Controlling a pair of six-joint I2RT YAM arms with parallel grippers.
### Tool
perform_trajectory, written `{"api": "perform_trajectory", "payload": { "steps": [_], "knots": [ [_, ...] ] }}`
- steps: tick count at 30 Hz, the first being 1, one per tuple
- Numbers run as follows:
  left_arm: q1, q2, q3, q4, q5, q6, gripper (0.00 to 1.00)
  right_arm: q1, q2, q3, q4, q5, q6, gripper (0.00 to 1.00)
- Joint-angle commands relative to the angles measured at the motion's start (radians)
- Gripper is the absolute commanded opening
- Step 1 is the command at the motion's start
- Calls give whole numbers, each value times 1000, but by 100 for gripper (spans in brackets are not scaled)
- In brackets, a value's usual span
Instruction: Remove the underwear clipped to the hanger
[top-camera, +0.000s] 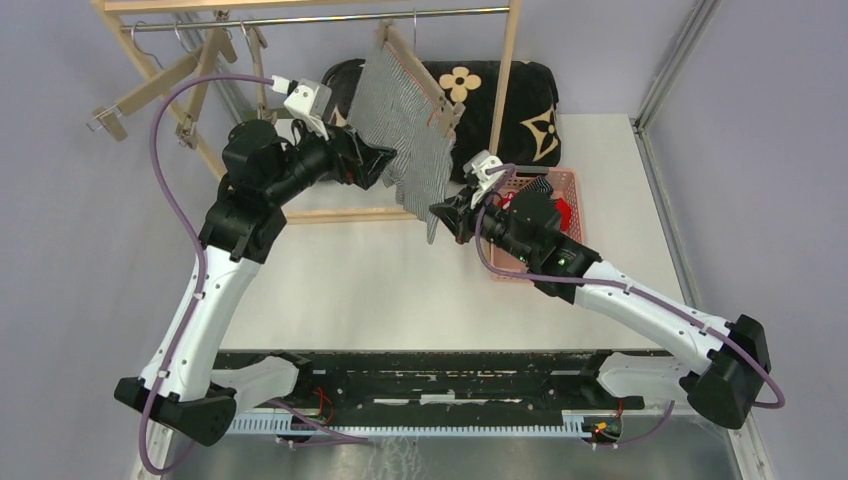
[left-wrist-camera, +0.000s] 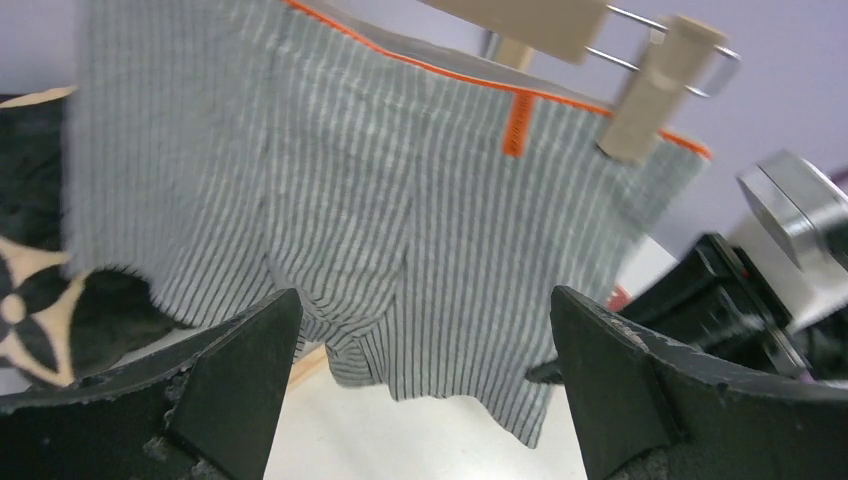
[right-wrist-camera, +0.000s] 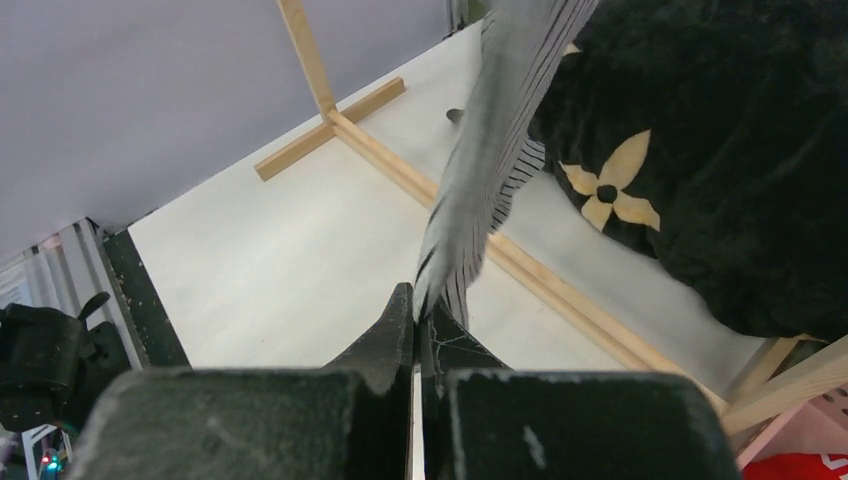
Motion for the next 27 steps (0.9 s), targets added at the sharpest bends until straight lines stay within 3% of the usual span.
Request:
{"api": "perform_trajectory", "payload": {
  "steps": [1,3,5,7,12,19,27],
  "knots": [
    [-3,-8,65,27,-113,14,99,42,-2,-13,-3,50,-54,1],
    [-3,-14,78,32,-135,8,99,64,10,-18,-2,68,-74,1],
    [-3,-3,108,27,-142,3,99,74,22,-28,11,69,-86,10],
    [-3,18,144,20,-138,-7,99,80,33,-37,33,96,-89,13],
    [-3,116,308,4,-118,-62,99,80,58,-14,15,147,-99,1],
    [-13,290,492,13,-49,-186,99,82,101,5,9,149,-110,6],
    [-136,389,603,-81,-130,-114,99,87,146,34,12,143,-116,5]
  ]
}}
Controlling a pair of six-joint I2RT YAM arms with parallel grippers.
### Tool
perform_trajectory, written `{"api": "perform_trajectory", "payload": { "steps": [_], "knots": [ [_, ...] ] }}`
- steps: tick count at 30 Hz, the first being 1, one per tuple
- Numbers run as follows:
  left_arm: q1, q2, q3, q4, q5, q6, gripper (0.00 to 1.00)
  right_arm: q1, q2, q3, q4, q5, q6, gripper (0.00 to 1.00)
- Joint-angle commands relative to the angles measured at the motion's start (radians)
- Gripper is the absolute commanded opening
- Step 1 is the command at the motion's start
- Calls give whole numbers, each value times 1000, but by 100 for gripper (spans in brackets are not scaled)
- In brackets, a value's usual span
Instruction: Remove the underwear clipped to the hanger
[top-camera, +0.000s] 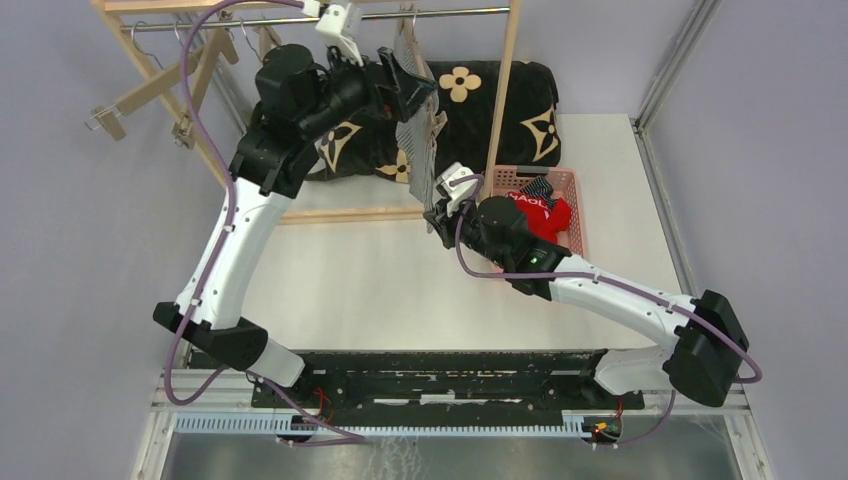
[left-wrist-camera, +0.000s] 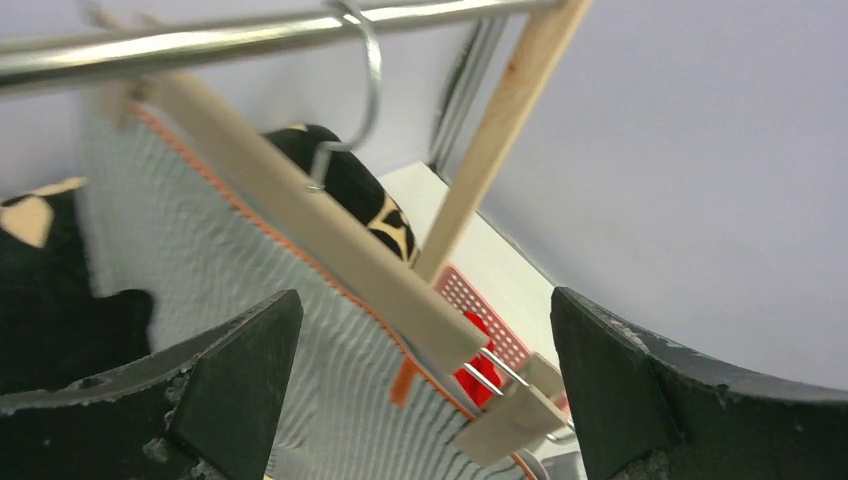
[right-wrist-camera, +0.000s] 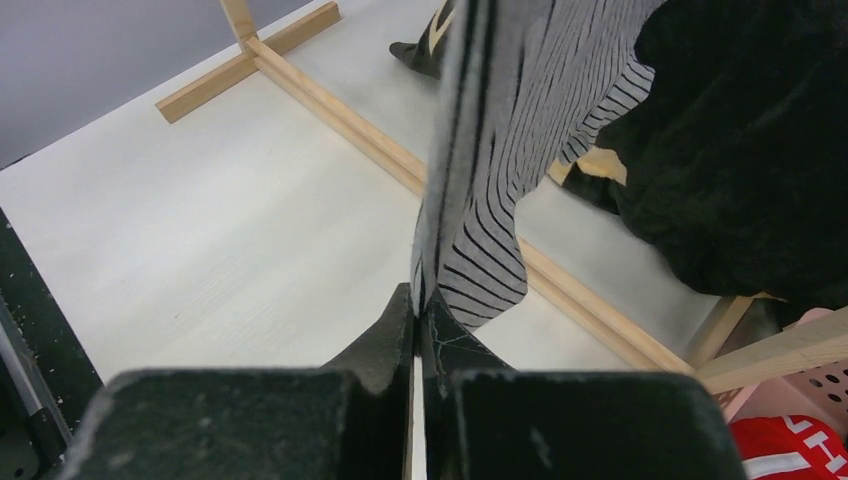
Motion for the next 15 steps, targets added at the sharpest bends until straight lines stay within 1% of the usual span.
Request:
{"api": "perform_trajectory", "payload": {
  "steps": [1,5,15],
  "knots": [
    [-41,2,53,-23,-30,8,99,14,22,48,9,1,-13,5],
    [-60,5,60,-29,-49,13,99,17,43,59,3,3,-20,4],
    [-87,20,56,-69,-174,29,99,27,59,66,9,-11,-25,1]
  ]
}}
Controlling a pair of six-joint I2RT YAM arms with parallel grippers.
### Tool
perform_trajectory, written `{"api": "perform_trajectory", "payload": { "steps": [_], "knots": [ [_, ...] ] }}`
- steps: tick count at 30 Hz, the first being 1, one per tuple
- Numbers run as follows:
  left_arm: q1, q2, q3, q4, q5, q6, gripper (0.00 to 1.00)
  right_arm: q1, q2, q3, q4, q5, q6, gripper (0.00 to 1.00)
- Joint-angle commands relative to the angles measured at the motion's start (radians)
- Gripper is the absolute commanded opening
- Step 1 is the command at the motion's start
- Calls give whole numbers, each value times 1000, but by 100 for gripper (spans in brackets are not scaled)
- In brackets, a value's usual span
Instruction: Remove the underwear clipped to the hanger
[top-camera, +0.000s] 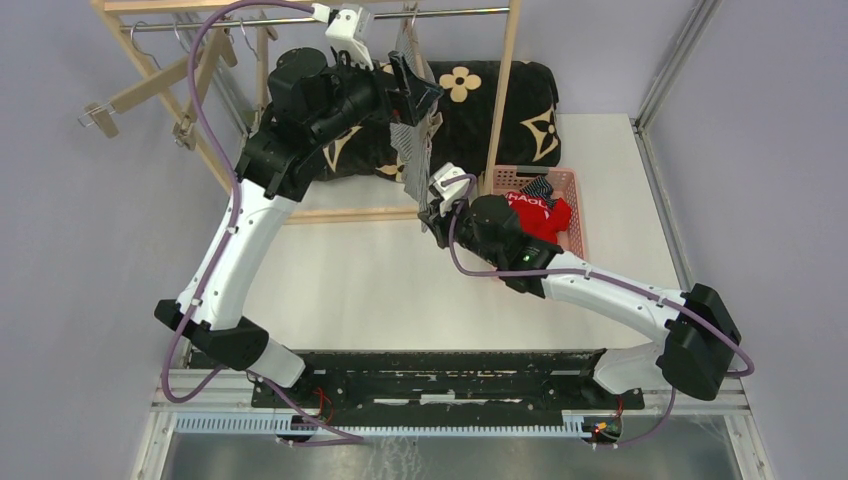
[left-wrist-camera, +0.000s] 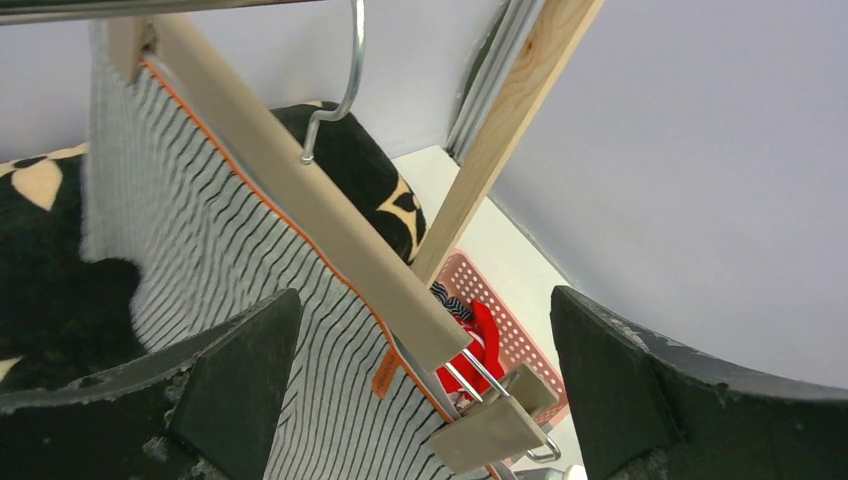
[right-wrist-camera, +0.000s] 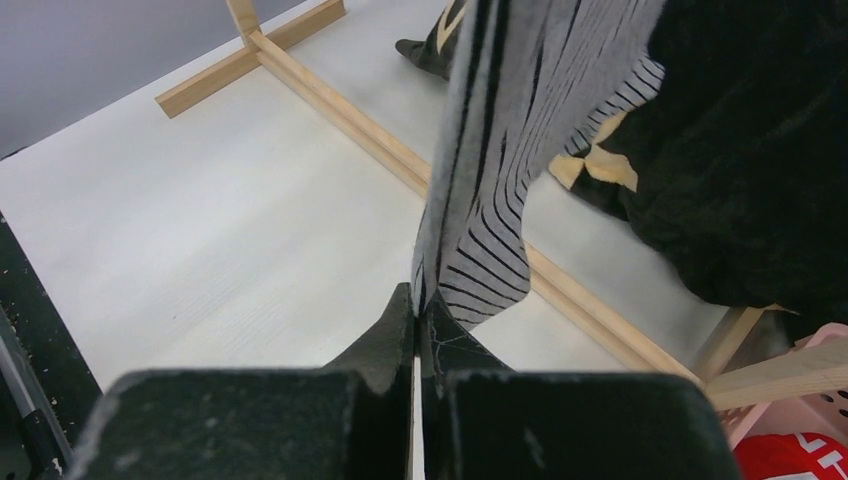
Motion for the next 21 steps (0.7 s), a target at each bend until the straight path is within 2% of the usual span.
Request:
{"api": "perform_trajectory", "payload": {
  "steps": [1,7,8,9,10,11,18,21],
  "knots": [
    [-11,6,35,-10,-80,27,99,21,10,41,-6,-14,-14,1],
    [-17,29,53,-27,-171,50,99,32,12,47,-3,-22,-34,5],
    [-18,35,59,-30,-179,60,95,33,11,46,-2,-23,-33,5],
    [-18,40,63,-29,-189,66,84,34,13,48,-1,-23,-33,5],
    [-19,46,65,-26,-198,70,65,36,13,49,-1,-23,-33,5],
    [-18,50,67,-23,-204,75,56,37,13,50,-2,-24,-34,6],
    [-19,64,89,0,-218,100,47,41,12,36,0,-20,-42,6],
    [-21,64,92,8,-213,106,39,41,9,30,8,-19,-40,7]
  ]
}}
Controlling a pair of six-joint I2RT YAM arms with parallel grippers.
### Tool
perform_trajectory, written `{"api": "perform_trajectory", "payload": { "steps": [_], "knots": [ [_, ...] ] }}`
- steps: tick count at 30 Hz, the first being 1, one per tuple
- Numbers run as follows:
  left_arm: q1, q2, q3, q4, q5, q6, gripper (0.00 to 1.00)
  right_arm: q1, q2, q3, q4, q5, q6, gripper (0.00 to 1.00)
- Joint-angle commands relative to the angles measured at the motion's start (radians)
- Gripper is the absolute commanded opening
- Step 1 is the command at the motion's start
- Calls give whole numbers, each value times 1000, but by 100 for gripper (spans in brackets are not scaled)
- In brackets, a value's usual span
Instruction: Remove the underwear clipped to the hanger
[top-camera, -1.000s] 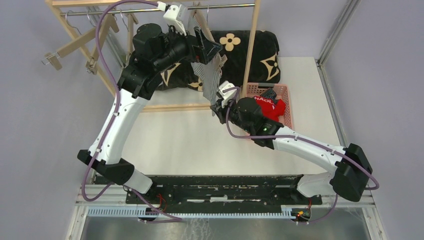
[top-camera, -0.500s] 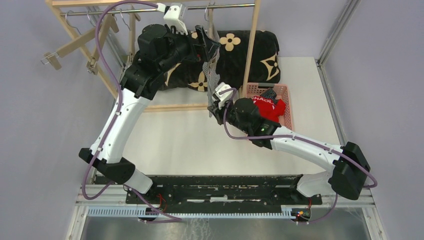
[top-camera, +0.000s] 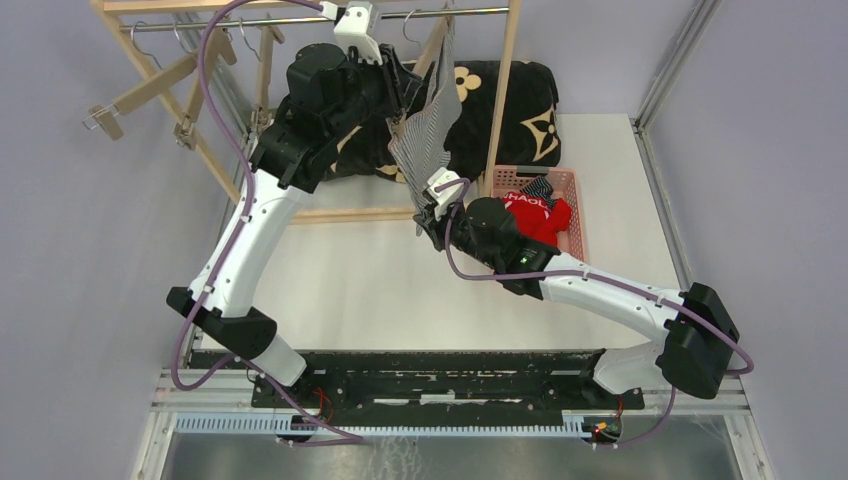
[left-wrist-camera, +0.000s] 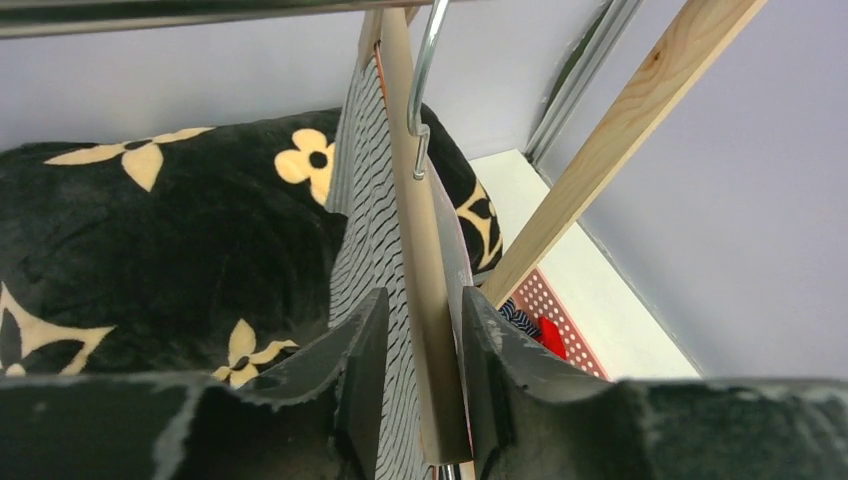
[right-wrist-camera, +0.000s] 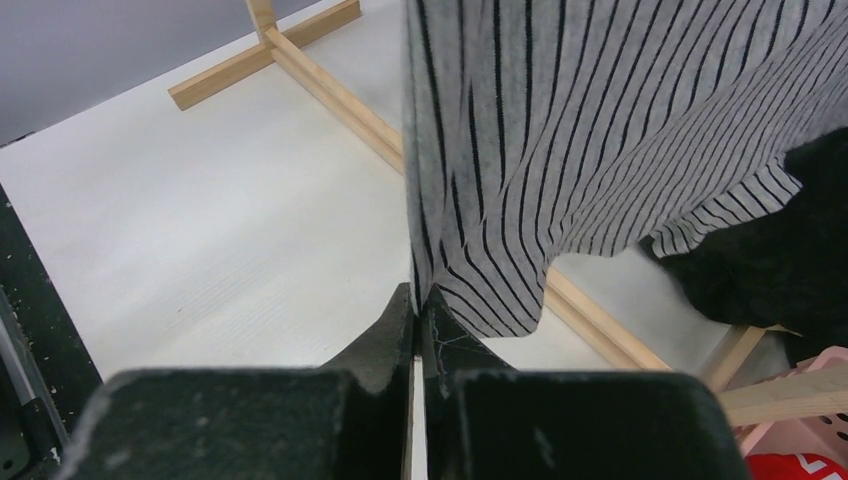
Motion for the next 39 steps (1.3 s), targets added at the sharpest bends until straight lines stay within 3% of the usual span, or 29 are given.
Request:
{"api": "perform_trajectory", "payload": {
  "steps": [1,3,6,9,14,16,24,39],
  "knots": [
    [-4,-1,48,50,-21,68,35,13,0,20,6,-16,-4,7],
    [-5,4,48,50,-20,75,25,14,-2,19,7,-18,-1,9],
    [-8,9,46,52,-18,86,4,14,-7,13,9,-17,4,20],
    [-12,17,44,52,-8,98,3,16,-18,3,9,-14,12,50],
    [-17,25,51,59,3,111,3,18,-63,-34,23,15,18,85],
    [-21,13,39,82,-2,115,3,18,-89,-59,37,30,14,94],
    [-24,-65,11,182,-32,150,3,20,-178,-130,78,71,-10,92],
    [-24,-161,-58,188,-165,216,3,20,-151,-132,78,76,-12,88]
  ]
}}
